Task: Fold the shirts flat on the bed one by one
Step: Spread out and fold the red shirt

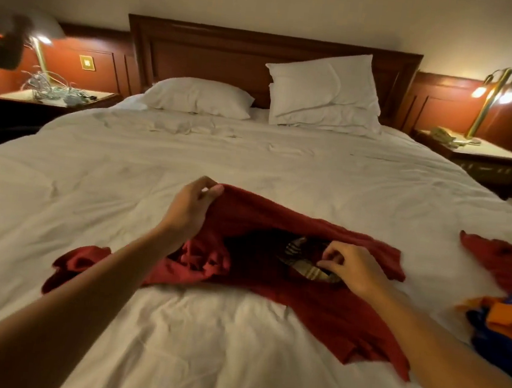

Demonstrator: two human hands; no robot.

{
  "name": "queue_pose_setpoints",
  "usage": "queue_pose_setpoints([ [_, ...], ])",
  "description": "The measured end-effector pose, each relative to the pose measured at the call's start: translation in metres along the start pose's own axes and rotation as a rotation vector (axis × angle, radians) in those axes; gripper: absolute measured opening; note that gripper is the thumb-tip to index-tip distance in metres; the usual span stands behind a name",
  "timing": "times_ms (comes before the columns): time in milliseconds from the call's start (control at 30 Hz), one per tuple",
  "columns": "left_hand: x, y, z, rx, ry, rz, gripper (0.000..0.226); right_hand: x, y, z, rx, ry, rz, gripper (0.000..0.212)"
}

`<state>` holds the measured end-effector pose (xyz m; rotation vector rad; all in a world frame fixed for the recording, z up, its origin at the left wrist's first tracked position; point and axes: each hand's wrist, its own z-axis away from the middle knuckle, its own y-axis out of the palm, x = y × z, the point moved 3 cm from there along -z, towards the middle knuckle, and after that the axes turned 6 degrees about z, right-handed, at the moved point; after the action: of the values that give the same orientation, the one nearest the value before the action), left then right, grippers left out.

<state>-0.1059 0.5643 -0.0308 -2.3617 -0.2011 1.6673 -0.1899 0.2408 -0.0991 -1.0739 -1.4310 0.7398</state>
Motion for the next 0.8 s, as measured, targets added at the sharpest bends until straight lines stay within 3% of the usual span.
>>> queue_pose_setpoints([
  [100, -0.055, -0.036, 0.001, -0.036, 0.127, -0.031, 0.019, 0.022, -0.013, 0.013, -0.124, -0.110, -0.110, 0.047],
  [233, -0.125, -0.071, 0.018, 0.063, 0.337, -0.115, 0.015, 0.086, -0.038, 0.019, -0.385, -0.281, 0.013, 0.083],
  [267, -0.139, -0.078, 0.023, 0.086, 0.376, -0.123, 0.016, 0.105, -0.045, 0.018, -0.387, -0.300, 0.015, 0.080],
  [367, -0.174, -0.102, 0.031, 0.075, 0.477, -0.186, 0.010, 0.155, -0.062, 0.015, -0.241, -0.367, -0.101, 0.036],
  [433, -0.188, -0.124, 0.030, 0.004, 0.526, -0.252, 0.008, 0.173, -0.081, 0.012, -0.135, -0.334, -0.302, 0.042],
  [500, -0.194, -0.149, 0.027, -0.049, 0.532, -0.310, 0.008, 0.184, -0.114, 0.012, -0.143, -0.341, -0.387, 0.044],
  [600, -0.197, -0.176, 0.021, -0.021, 0.512, -0.464, 0.029, 0.198, -0.183, 0.020, -0.157, -0.419, -0.175, 0.053],
  [667, -0.202, -0.185, 0.017, 0.015, 0.522, -0.546, 0.045, 0.205, -0.227, 0.027, -0.120, -0.433, -0.006, 0.046],
  [800, -0.230, -0.195, 0.010, -0.031, 0.598, -0.534, 0.048, 0.215, -0.293, 0.045, -0.200, -0.461, 0.207, 0.034],
])
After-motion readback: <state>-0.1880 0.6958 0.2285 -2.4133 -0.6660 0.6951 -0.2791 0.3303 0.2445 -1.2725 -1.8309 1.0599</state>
